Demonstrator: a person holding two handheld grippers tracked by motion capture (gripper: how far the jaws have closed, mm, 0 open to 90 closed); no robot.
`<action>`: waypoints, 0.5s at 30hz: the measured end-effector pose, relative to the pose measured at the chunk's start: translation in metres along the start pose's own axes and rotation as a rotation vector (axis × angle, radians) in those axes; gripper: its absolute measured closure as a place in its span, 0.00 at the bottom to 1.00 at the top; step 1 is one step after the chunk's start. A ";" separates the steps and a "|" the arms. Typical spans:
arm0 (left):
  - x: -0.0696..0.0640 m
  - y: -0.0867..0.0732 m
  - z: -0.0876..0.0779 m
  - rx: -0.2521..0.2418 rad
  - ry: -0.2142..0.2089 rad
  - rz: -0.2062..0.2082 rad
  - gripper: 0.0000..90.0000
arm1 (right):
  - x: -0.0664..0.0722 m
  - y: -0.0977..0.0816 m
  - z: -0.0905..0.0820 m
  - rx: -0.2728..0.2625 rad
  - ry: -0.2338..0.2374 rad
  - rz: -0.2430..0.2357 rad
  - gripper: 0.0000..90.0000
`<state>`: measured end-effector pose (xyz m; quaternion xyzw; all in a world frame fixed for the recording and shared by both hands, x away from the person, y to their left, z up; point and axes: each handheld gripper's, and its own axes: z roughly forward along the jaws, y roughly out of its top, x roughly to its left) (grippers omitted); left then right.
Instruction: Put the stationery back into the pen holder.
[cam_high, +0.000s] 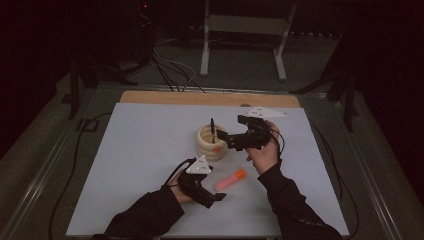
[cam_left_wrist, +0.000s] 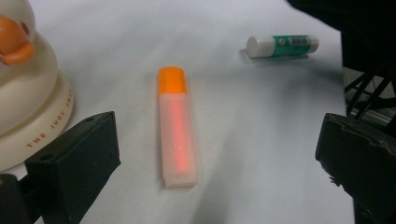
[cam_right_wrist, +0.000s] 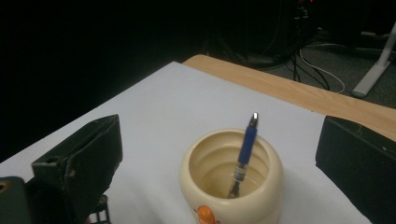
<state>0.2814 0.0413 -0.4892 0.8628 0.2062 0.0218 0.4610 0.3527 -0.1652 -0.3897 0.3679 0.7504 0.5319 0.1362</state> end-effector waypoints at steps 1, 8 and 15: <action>-0.001 0.000 0.003 0.007 0.006 0.000 0.00 | 0.000 -0.001 -0.002 -0.008 -0.001 0.001 0.01; 0.001 -0.004 0.016 0.068 0.018 -0.039 0.00 | -0.001 -0.005 -0.015 -0.026 -0.014 -0.003 0.01; 0.004 -0.010 0.023 0.119 0.057 -0.035 0.06 | -0.002 -0.009 -0.019 -0.028 -0.015 -0.005 0.01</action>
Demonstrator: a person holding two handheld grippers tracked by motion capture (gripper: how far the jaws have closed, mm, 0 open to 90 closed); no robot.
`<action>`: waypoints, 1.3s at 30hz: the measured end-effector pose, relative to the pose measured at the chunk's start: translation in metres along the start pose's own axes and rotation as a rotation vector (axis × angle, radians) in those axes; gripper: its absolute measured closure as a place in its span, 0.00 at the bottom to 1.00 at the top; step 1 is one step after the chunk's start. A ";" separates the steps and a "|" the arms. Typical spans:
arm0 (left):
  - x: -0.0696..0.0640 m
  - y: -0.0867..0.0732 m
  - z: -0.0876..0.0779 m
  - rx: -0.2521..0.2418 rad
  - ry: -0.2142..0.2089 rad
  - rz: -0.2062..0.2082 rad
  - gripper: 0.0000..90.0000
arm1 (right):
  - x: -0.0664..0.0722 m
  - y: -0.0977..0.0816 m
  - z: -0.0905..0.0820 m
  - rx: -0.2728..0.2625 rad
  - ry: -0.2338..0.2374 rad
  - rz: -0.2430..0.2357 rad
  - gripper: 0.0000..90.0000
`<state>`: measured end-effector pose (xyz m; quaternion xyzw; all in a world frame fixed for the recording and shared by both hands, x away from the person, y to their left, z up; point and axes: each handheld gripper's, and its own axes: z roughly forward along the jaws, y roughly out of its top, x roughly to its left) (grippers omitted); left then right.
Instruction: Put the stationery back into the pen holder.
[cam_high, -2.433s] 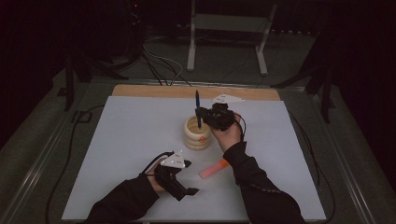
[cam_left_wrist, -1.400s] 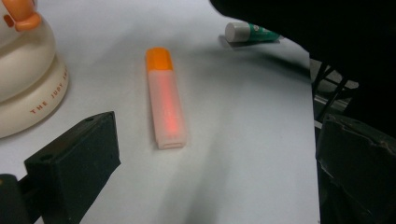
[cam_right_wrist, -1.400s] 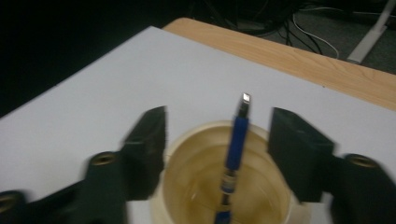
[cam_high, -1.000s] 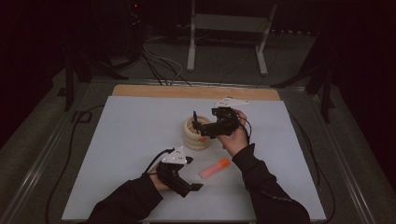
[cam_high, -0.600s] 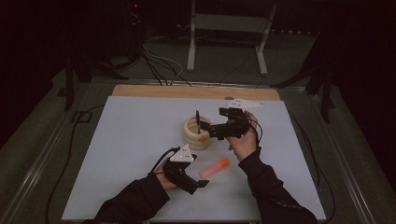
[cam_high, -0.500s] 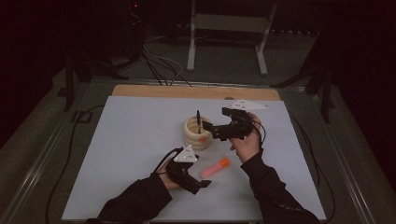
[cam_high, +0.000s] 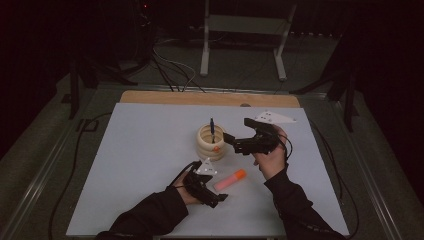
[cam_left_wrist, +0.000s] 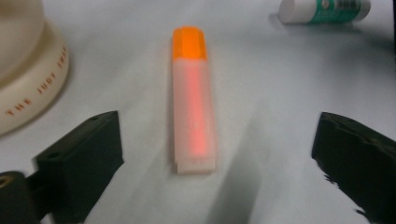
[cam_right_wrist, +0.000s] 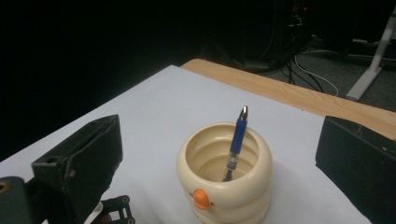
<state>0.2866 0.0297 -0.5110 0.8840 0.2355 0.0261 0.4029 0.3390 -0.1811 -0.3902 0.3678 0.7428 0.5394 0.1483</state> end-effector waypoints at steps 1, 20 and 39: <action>0.000 -0.001 0.001 0.006 0.008 0.005 0.10 | 0.000 0.000 0.000 -0.002 0.000 0.000 0.01; -0.004 -0.002 0.013 0.068 0.080 0.046 0.60 | 0.000 -0.006 -0.001 -0.003 0.005 0.005 0.01; -0.013 0.013 0.025 0.176 0.160 0.042 0.73 | 0.000 -0.008 0.001 -0.005 0.005 0.008 0.01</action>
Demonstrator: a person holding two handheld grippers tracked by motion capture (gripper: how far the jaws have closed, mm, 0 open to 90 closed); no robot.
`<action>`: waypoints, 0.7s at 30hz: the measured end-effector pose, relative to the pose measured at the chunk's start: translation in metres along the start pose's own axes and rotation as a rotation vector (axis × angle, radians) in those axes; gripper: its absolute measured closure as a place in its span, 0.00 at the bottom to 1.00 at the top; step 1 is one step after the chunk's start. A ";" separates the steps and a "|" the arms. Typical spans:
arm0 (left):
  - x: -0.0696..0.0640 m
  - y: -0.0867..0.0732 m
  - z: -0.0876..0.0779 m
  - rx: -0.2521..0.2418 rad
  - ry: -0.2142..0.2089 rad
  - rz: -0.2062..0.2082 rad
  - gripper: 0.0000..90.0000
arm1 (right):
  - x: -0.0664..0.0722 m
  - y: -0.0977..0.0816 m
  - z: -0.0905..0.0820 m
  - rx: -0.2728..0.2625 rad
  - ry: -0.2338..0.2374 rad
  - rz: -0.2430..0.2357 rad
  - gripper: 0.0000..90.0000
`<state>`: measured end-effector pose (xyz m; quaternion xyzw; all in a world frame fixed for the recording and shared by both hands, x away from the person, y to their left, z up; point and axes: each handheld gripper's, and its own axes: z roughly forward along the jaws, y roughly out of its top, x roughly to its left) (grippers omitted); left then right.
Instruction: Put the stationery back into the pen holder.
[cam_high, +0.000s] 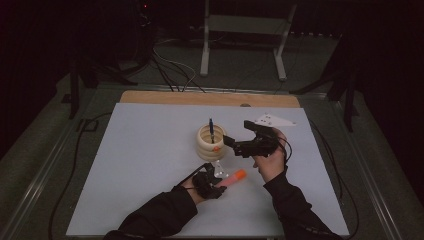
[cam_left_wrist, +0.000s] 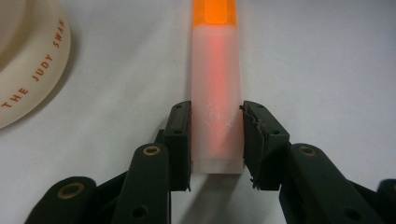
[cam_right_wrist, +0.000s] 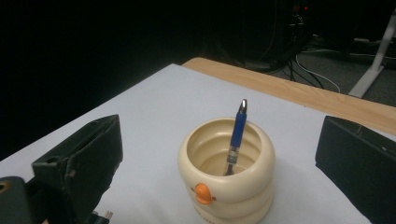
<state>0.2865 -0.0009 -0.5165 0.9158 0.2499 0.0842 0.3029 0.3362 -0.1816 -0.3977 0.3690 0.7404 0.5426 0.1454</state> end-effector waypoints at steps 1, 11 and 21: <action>0.000 0.000 0.000 -0.004 0.002 0.003 0.73 | 0.000 0.000 0.000 -0.001 -0.001 0.002 0.01; 0.006 -0.006 -0.008 -0.049 -0.029 -0.003 0.74 | -0.002 0.001 -0.005 -0.011 0.001 0.014 0.01; 0.011 -0.006 -0.036 -0.139 -0.007 -0.001 0.74 | 0.000 0.001 -0.008 -0.019 0.001 0.013 0.01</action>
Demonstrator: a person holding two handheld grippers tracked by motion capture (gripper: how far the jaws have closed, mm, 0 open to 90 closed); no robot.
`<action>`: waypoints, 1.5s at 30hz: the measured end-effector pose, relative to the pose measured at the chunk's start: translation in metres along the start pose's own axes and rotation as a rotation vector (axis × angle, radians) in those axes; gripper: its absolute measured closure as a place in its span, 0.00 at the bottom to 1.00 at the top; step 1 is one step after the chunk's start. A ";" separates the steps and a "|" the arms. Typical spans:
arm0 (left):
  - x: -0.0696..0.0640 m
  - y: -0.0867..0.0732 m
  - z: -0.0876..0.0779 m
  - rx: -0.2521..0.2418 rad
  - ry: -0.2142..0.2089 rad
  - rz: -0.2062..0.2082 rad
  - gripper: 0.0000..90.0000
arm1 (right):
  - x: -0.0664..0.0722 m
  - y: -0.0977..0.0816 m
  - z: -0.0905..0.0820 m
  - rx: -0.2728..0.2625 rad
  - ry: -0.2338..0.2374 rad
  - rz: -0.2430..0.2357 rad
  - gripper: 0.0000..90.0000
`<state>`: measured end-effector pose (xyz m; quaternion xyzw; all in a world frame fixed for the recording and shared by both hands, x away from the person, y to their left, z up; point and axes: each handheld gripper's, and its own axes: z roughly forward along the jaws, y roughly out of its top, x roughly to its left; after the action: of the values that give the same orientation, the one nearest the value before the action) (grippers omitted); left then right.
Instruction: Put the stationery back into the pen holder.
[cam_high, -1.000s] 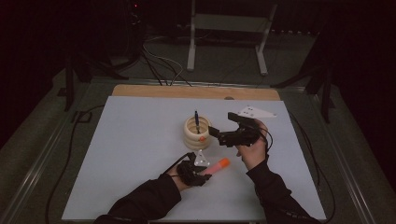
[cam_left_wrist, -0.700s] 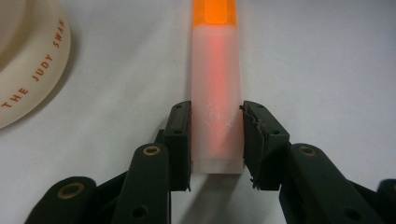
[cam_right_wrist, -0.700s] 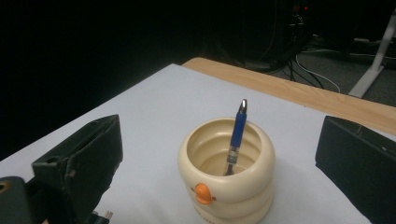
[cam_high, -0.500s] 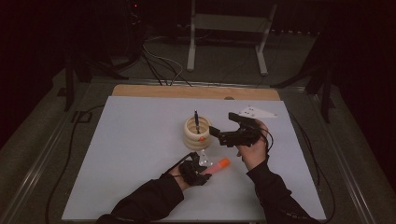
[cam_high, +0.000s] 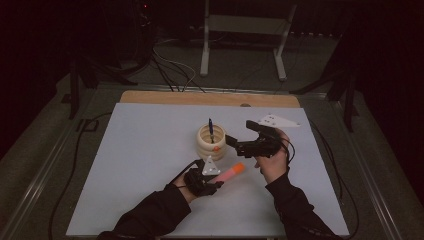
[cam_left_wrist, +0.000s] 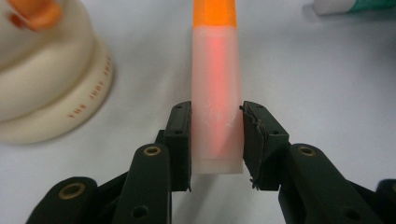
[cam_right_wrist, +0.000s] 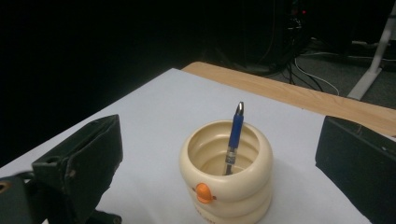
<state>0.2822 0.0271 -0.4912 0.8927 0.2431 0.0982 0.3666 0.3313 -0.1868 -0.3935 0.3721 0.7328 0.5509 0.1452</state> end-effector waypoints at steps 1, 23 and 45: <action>0.001 -0.001 -0.003 -0.010 0.005 0.001 0.74 | 0.000 0.000 0.000 -0.002 0.003 0.000 0.01; 0.022 -0.027 -0.041 -0.132 0.040 -0.025 0.73 | 0.008 -0.021 -0.007 0.016 -0.024 0.003 0.01; 0.020 -0.041 -0.045 -0.238 0.069 -0.101 0.73 | 0.017 -0.047 -0.022 -0.051 -0.033 0.090 0.01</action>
<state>0.2684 0.0897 -0.4875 0.8258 0.2866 0.1382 0.4657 0.2878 -0.1961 -0.4255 0.4100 0.6985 0.5691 0.1416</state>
